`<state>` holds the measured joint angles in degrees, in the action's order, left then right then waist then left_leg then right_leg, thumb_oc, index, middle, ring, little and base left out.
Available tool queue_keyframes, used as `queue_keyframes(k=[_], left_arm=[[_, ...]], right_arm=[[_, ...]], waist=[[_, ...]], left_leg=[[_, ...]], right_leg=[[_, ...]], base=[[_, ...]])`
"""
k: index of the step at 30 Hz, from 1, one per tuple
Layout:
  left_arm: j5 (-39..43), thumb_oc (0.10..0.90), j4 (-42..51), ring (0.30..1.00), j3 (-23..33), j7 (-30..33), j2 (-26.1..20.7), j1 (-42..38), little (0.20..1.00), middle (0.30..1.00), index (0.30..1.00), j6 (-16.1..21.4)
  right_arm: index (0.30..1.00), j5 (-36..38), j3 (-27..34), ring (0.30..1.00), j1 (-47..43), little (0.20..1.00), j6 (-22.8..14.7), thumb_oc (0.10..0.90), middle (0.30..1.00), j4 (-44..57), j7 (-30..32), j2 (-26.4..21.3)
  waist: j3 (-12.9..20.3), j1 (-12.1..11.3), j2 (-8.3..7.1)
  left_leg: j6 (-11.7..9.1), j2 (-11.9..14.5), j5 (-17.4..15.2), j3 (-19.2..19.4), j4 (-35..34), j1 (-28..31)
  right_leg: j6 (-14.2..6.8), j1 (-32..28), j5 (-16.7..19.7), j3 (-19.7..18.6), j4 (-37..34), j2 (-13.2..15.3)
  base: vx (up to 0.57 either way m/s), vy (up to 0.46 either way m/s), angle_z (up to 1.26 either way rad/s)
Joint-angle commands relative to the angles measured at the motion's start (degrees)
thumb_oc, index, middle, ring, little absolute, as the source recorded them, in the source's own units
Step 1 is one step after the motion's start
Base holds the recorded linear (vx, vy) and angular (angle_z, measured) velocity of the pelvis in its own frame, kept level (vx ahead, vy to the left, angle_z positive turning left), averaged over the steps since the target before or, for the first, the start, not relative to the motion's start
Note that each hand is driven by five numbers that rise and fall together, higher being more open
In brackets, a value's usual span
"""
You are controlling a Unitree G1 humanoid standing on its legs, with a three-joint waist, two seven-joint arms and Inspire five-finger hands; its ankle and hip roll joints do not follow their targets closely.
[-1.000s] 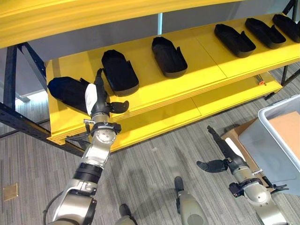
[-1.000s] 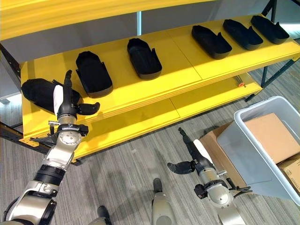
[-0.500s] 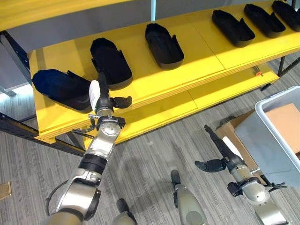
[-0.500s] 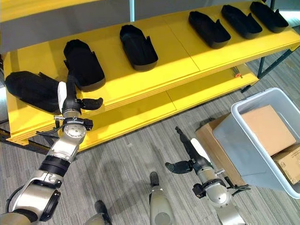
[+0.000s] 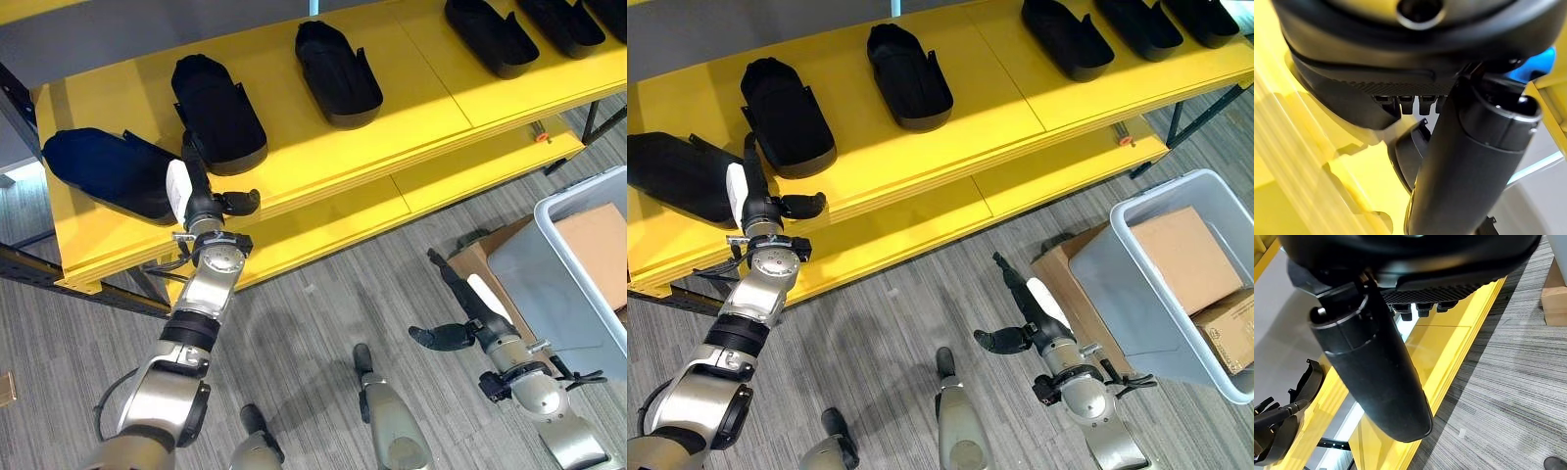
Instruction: Move parts from the plastic box to the shelf.
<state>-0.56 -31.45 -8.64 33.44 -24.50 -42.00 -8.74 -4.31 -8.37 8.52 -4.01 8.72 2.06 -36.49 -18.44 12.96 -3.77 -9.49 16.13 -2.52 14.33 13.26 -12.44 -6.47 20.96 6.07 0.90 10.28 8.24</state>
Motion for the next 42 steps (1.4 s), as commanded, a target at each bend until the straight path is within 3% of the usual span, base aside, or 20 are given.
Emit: queue_keyframes(k=[1,12,25,42], left_arm=[[-5.37,0.9,5.07,1.0,1.08,4.06,-6.42,-5.19,1.0,1.0,1.0,4.49],[-8.7,0.9,5.48,1.0,1.74,4.65,-8.97,-5.91,1.0,1.0,1.0,4.47],[-9.42,0.9,-6.59,1.0,-4.01,0.84,-9.7,-11.9,1.0,1.0,1.0,2.83],[-6.91,0.9,-14.56,1.0,-3.88,0.27,-11.43,-12.57,1.0,1.0,1.0,2.64]], right_arm=[[1.0,1.28,3.08,1.0,-1.51,1.0,-6.17,0.9,1.0,7.42,2.94,-2.43],[1.0,1.87,3.59,1.0,-1.54,1.0,-7.22,0.9,1.0,7.22,2.49,-3.17],[1.0,1.8,3.65,1.0,-0.98,1.0,-7.92,0.9,1.0,8.07,2.76,-4.32],[1.0,1.88,3.63,1.0,-0.01,1.0,-8.71,0.9,1.0,8.67,3.07,-5.35]], waist=[[3.37,-0.62,-0.32],[3.2,-0.89,-0.69],[2.9,-0.29,-1.35],[2.39,-0.58,-1.64]], left_leg=[[3.14,0.65,-1.37,-3.02,5.55,-4.86],[3.09,0.64,-1.55,-3.4,5.88,-5.69],[3.2,0.61,-1.47,-3.74,6.78,-7.7],[3.19,0.84,-1.47,-4.09,7.9,-9.03]], right_leg=[[-2.02,-0.33,-10.1,0.73,9.66,2.94],[-2.09,0.04,-10.02,0.91,9.72,3.0],[-1.96,1.92,-9.79,0.78,10.48,2.76],[-1.88,3.16,-9.72,0.57,11.13,2.45]], base=[[0.01,-0.008,0.1],[0.0,0.003,0.04],[0.0,0.002,0.01],[0.0,0.0,0.0]])
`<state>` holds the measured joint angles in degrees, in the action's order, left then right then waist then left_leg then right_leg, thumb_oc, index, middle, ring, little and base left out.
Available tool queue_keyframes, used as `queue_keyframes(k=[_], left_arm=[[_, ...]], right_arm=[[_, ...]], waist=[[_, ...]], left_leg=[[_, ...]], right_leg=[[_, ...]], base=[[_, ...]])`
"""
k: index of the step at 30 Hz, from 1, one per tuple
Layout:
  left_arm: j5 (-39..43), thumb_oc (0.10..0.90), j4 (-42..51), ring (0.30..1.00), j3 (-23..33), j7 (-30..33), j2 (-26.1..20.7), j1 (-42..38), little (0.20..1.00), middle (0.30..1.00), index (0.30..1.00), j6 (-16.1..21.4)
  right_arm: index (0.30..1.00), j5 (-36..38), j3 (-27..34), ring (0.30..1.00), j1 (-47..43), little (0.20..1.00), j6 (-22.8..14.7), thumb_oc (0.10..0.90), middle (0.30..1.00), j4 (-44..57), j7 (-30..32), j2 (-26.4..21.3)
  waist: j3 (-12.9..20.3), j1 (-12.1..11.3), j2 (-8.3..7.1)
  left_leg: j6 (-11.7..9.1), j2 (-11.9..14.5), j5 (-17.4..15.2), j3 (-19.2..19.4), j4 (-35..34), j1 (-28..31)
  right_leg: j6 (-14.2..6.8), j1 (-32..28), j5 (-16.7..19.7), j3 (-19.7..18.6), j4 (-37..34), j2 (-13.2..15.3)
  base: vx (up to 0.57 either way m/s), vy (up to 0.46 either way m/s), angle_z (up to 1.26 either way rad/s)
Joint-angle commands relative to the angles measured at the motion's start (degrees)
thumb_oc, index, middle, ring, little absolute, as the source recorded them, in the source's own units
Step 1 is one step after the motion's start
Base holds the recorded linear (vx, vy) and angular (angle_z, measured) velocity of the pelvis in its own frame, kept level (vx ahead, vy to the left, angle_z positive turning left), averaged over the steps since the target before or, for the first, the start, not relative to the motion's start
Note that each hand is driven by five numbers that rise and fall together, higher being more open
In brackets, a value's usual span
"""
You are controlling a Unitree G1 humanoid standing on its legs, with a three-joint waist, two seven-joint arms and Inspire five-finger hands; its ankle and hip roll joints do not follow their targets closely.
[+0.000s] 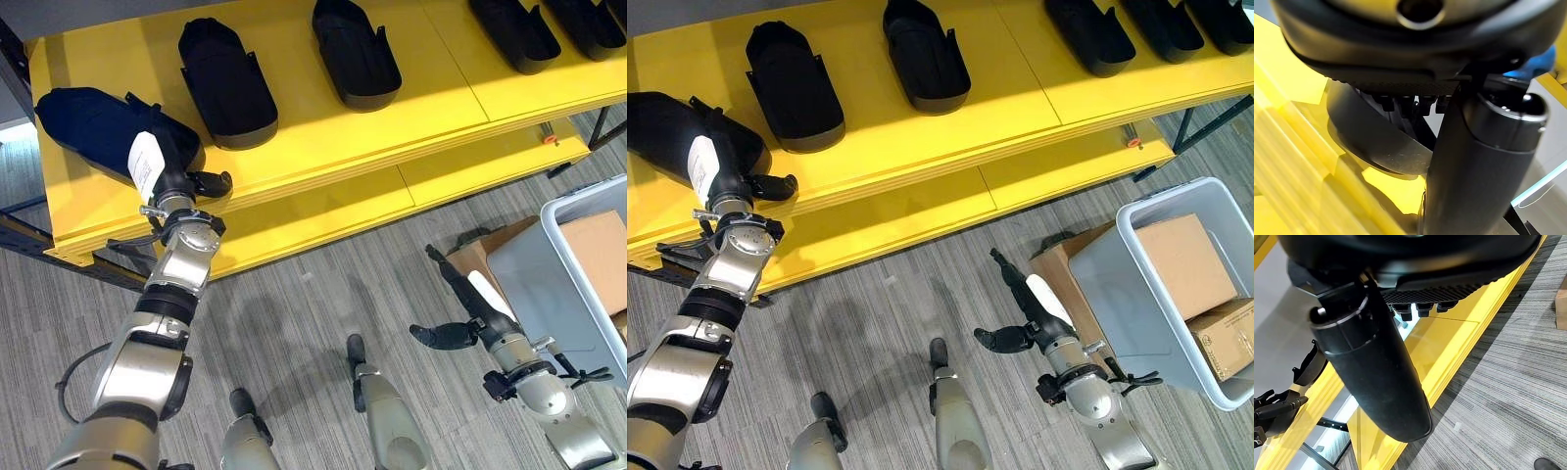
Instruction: Move parts from the plastic box to the shelf.
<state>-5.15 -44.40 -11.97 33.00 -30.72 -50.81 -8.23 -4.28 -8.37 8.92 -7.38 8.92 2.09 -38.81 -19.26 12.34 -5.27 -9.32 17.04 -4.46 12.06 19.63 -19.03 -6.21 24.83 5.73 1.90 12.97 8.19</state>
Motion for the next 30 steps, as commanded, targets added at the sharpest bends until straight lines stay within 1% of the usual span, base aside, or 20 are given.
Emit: queue_keyframes(k=[1,5,10,13,15,17,18,20,28,29,30], left_arm=[[-2.32,0.9,-1.61,1.0,-0.56,0.71,-5.21,-3.76,1.0,1.0,1.0,2.13],[-1.78,0.9,-3.6,1.0,0.96,0.35,-5.65,-1.4,1.0,1.0,1.0,2.03],[-2.35,0.9,-3.27,1.0,1.91,-0.01,-5.72,0.76,1.0,1.0,1.0,1.64],[-8.22,0.9,-3.04,1.0,1.44,-2.48,-8.49,4.56,1.0,1.0,1.0,0.86],[-10.37,0.9,-3.31,1.0,0.89,-4.06,-10.01,5.61,1.0,1.0,1.0,0.66],[-10.83,0.9,-3.45,1.0,0.89,-4.3,-10.42,5.88,1.0,1.0,1.0,0.75],[-11.89,0.9,-3.2,1.0,0.87,-5.88,-11.27,6.6,1.0,1.0,1.0,0.54],[-14.47,0.9,-3.04,1.0,0.04,-7.14,-13.45,7.09,1.0,1.0,1.0,0.51],[-18.4,0.9,-4.02,1.0,-3.13,-11.92,-19.69,6.5,1.0,1.0,1.0,2.36],[-18.34,0.9,-3.98,1.0,-4.31,-14.91,-21.22,6.13,1.0,1.0,1.0,3.15],[-18.33,0.9,-3.98,1.0,-4.35,-14.93,-21.24,6.1,1.0,1.0,1.0,3.15]], right_arm=[[1.0,1.85,3.62,1.0,-0.42,1.0,-5.33,0.9,1.0,8.47,3.04,-3.03],[1.0,1.49,3.74,1.0,-0.17,1.0,-5.53,0.9,1.0,8.84,2.9,-3.06],[1.0,1.41,4.32,1.0,0.2,1.0,-5.64,0.9,1.0,9.09,2.84,-3.11],[1.0,1.48,5.51,1.0,0.43,1.0,-5.85,0.9,1.0,9.41,2.36,-2.99],[1.0,1.9,5.79,1.0,0.17,1.0,-6.06,0.9,1.0,9.47,2.12,-2.92],[1.0,1.95,5.9,1.0,0.15,1.0,-6.12,0.9,1.0,9.41,2.06,-2.83],[1.0,2.11,6.35,1.0,0.29,1.0,-6.06,0.9,1.0,9.3,1.76,-2.68],[1.0,2.13,6.74,1.0,0.51,1.0,-6.16,0.9,1.0,9.16,1.44,-2.61],[1.0,3.19,7.71,1.0,1.06,1.0,-6.62,0.9,1.0,9.0,0.19,-2.33],[1.0,3.5,8.33,1.0,1.2,1.0,-6.36,0.9,1.0,8.87,-0.44,-2.26],[1.0,3.51,8.36,1.0,1.22,1.0,-6.34,0.9,1.0,8.9,-0.46,-2.23]], waist=[[3.21,0.04,-0.14],[2.89,-0.49,-0.04],[2.88,-0.88,-0.08],[2.68,-1.51,-0.05],[2.56,-1.73,-0.06],[2.54,-1.79,-0.08],[2.46,-1.96,0.02],[2.41,-2.11,0.18],[2.58,-2.23,0.82],[2.65,-2.29,0.91],[2.64,-2.3,0.9]], left_leg=[[3.02,-0.07,0.47,-1.82,1.53,-2.45],[3.07,-0.23,0.4,-2.18,1.7,-2.71],[3.09,-0.34,0.35,-2.44,1.8,-2.89],[3.15,-0.43,0.31,-2.55,1.83,-2.97],[3.21,-0.52,0.26,-2.57,1.83,-2.91],[3.24,-0.56,0.24,-2.54,1.8,-2.85],[3.29,-0.57,0.2,-2.56,1.88,-2.92],[3.33,-0.61,0.15,-2.59,2.04,-3.05],[3.26,-0.74,0.25,-2.77,2.05,-3.28],[3.26,-0.74,0.28,-2.8,1.99,-3.33],[3.26,-0.74,0.29,-2.8,1.99,-3.33]], right_leg=[[-2.15,-0.71,-9.38,-0.43,8.43,2.5],[-2.04,-0.69,-9.38,-0.09,8.58,2.71],[-1.99,-0.81,-9.41,0.03,8.6,2.77],[-1.99,-0.91,-9.44,0.2,8.64,2.82],[-1.98,-0.96,-9.43,0.13,8.62,2.8],[-1.99,-0.94,-9.4,0.15,8.65,2.85],[-1.99,-0.97,-9.33,0.16,8.61,2.95],[-2.05,-0.99,-9.33,0.11,8.63,2.97],[-2.17,-0.89,-9.25,0.12,8.64,3.07],[-2.21,-0.89,-9.23,0.17,8.59,3.14],[-2.21,-0.89,-9.22,0.17,8.58,3.14]], base=[[0.0,0.0,0.0],[0.0,0.0,0.0],[0.0,-0.001,0.01],[0.0,0.0,0.0],[0.0,0.0,0.0],[0.0,0.0,0.0],[0.0,0.0,0.0],[0.0,0.0,0.0],[0.0,0.0,0.0],[0.0,0.0,0.0],[0.0,0.0,0.0]])
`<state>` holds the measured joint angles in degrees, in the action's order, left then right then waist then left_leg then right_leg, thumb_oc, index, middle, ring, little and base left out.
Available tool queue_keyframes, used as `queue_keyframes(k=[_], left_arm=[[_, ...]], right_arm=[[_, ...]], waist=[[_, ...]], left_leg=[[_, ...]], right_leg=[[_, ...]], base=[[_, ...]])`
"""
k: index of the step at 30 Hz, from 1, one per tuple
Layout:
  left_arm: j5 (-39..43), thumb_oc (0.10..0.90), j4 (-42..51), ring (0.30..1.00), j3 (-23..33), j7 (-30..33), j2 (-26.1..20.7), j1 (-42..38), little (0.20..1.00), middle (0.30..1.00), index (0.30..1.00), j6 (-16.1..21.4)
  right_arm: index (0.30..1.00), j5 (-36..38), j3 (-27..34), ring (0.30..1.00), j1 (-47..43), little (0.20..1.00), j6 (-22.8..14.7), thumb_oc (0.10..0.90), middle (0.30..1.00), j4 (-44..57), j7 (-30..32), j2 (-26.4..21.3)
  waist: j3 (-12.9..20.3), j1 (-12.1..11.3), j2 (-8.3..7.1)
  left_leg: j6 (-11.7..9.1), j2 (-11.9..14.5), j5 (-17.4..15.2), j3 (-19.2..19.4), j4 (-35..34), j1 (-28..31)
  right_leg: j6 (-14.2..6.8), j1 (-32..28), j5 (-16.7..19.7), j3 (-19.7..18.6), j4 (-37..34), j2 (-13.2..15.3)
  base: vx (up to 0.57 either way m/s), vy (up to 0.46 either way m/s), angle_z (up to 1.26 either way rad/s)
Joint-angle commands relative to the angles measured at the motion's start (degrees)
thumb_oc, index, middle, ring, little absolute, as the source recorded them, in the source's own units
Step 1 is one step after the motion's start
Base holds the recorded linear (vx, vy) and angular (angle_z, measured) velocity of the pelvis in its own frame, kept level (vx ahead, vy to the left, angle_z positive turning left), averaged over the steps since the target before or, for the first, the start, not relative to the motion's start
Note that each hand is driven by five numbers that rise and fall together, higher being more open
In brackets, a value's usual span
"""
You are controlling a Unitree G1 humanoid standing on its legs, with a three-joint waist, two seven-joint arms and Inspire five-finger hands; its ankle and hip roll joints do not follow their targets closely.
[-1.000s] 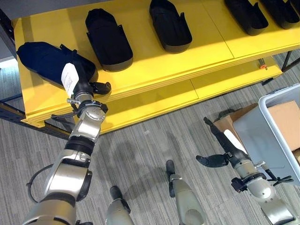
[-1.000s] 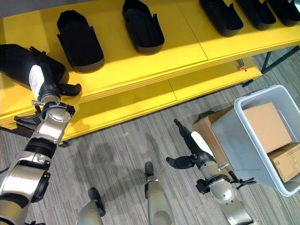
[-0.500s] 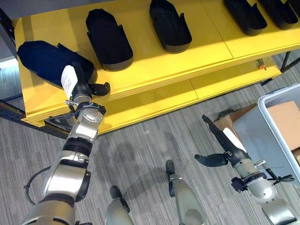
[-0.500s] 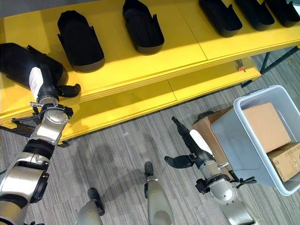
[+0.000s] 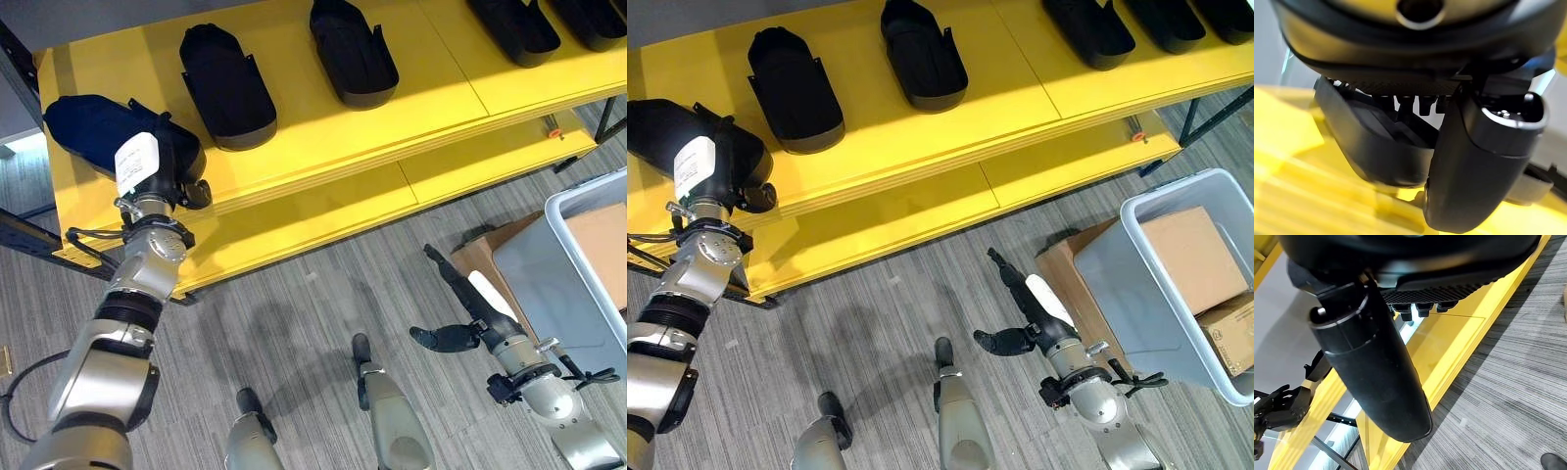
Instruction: Move parts from the plastic box to the shelf.
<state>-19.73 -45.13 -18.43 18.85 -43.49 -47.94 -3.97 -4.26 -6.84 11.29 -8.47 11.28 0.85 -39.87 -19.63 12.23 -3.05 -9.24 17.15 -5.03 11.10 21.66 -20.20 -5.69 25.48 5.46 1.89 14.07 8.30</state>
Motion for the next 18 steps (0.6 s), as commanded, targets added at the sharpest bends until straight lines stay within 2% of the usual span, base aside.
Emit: queue_keyframes(k=[1,6,18], left_arm=[[-2.07,0.9,-4.77,1.0,2.67,-1.84,-9.58,3.01,1.0,1.0,1.0,-0.24],[-1.96,0.9,-8.43,1.0,0.42,-5.22,-11.96,0.48,1.0,1.0,1.0,-0.38],[-4.97,0.9,-10.85,1.0,-2.61,-8.28,-11.95,-0.5,1.0,1.0,1.0,-0.05]], right_arm=[[1.0,3.69,6.95,1.0,-1.04,1.0,-5.25,0.9,1.0,6.29,0.46,-0.94],[1.0,3.84,6.91,1.0,-0.5,1.0,-5.03,0.9,1.0,6.33,-0.54,-0.47],[1.0,3.97,7.17,1.0,-0.58,1.0,-4.76,0.9,1.0,6.59,-1.28,-0.54]], waist=[[3.06,-2.19,-1.22],[3.06,-2.14,-1.03],[2.76,-2.21,-1.16]], left_leg=[[3.17,-0.85,0.91,-1.82,0.08,-2.22],[3.15,-0.84,0.87,-1.72,0.27,-2.4],[3.1,-0.89,1.06,-2.07,0.3,-2.68]], right_leg=[[-2.72,-1.51,-8.88,0.17,7.47,3.06],[-2.79,-1.28,-8.77,0.09,7.55,3.12],[-2.91,-1.23,-8.61,0.47,7.61,3.26]], base=[[0.0,0.0,0.0],[0.0,0.0,0.0],[0.0,-0.001,0.01]])
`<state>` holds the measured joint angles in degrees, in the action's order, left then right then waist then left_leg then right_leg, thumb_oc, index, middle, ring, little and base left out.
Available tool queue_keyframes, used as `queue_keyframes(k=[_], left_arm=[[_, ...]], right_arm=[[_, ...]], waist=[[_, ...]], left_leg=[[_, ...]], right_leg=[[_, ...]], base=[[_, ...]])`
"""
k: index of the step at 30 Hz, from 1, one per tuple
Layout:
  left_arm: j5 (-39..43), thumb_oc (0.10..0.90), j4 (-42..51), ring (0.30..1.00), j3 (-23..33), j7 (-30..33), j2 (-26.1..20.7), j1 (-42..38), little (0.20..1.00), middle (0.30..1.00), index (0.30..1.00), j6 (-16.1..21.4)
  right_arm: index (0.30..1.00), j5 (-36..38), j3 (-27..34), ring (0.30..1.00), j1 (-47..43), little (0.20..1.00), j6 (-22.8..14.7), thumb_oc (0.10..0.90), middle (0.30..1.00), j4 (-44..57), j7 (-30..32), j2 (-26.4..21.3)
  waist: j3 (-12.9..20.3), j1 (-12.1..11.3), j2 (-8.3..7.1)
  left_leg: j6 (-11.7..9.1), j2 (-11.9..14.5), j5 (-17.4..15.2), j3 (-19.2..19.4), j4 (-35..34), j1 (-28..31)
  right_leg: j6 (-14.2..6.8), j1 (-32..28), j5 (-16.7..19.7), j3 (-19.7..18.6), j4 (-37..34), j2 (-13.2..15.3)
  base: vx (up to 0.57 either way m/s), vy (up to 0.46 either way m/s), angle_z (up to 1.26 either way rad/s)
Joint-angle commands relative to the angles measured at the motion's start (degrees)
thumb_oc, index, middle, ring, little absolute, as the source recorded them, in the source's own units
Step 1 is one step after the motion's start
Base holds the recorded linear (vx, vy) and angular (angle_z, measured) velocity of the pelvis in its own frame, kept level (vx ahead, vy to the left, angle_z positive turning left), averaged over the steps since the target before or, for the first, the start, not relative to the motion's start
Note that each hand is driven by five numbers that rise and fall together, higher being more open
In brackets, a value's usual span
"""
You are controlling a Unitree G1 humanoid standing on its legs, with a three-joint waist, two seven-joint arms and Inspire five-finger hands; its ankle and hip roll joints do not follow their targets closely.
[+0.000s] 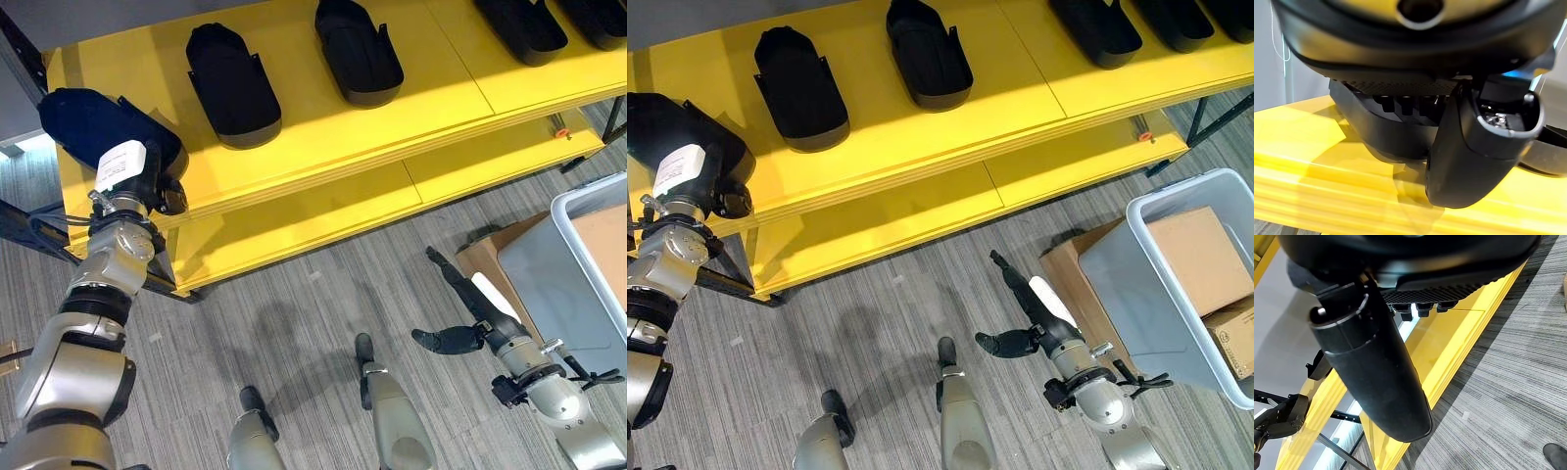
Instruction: Move parts from the plastic box to the shelf.
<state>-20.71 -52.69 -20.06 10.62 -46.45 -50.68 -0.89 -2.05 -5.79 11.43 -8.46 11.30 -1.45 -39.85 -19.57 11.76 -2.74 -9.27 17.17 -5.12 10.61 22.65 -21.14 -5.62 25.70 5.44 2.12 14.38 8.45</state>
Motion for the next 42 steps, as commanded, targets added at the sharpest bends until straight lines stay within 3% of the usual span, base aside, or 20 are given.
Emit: queue_keyframes(k=[1,6,17,28,38,42], left_arm=[[-4.27,0.9,-3.89,1.0,-1.25,-0.6,-9.05,2.33,1.0,1.0,1.0,-2.88],[-4.35,0.9,-5.02,1.0,-1.2,-2.21,-9.14,3.02,1.0,1.0,1.0,-2.87],[-15.25,0.9,-3.96,1.0,-9.45,-4.36,-12.6,1.49,1.0,1.0,1.0,-0.95],[-20.7,0.9,-0.56,1.0,-13.05,-5.28,-15.96,2.65,1.0,1.0,1.0,0.93],[-17.32,0.9,0.01,1.0,-9.08,-4.98,-16.12,4.49,1.0,1.0,1.0,0.28],[-6.67,0.9,0.15,1.0,-2.11,-2.95,-14.23,4.33,1.0,1.0,1.0,-0.88]], right_arm=[[1.0,1.84,6.16,1.0,-0.86,1.0,-4.79,0.9,1.0,6.54,0.97,-0.64],[1.0,1.86,6.49,1.0,-0.79,1.0,-4.69,0.9,1.0,6.71,0.75,-0.59],[1.0,1.9,6.43,1.0,-1.08,1.0,-5.28,0.9,1.0,6.94,0.22,-1.6],[1.0,1.38,6.92,1.0,-0.98,1.0,-5.8,0.9,1.0,7.3,-0.06,-2.34],[1.0,1.32,7.4,1.0,-0.71,1.0,-5.46,0.9,1.0,6.93,-0.2,-1.95],[1.0,0.79,7.7,1.0,-0.6,1.0,-4.76,0.9,1.0,6.79,-0.01,-1.15]], waist=[[2.68,-1.75,-1.51],[2.49,-1.79,-1.53],[2.44,-1.94,-1.25],[2.42,-2.19,-0.89],[2.51,-2.43,-0.93],[2.79,-2.64,-1.13]], left_leg=[[3.14,-0.88,1.11,-1.57,-0.62,-1.75],[3.18,-0.86,1.0,-1.59,-0.3,-1.85],[3.14,-0.85,0.92,-1.65,-0.17,-1.86],[3.15,-0.97,0.88,-1.7,-0.13,-2.08],[3.27,-1.09,0.76,-1.94,0.2,-2.45],[3.34,-1.22,0.81,-2.17,0.17,-2.64]], right_leg=[[-3.0,-1.39,-8.59,0.18,7.34,3.11],[-3.01,-1.43,-8.51,0.03,7.35,3.1],[-3.17,-1.37,-8.66,0.18,7.78,3.26],[-3.36,-1.31,-8.66,0.23,7.73,3.43],[-3.25,-1.37,-8.68,0.49,7.8,3.64],[-3.09,-1.2,-8.65,0.61,7.86,3.63]], base=[[0.0,0.0,0.0],[0.0,0.0,0.0],[0.0,0.0,0.0],[0.0,0.0,0.0],[0.0,0.003,0.01],[0.0,0.0,0.0]])
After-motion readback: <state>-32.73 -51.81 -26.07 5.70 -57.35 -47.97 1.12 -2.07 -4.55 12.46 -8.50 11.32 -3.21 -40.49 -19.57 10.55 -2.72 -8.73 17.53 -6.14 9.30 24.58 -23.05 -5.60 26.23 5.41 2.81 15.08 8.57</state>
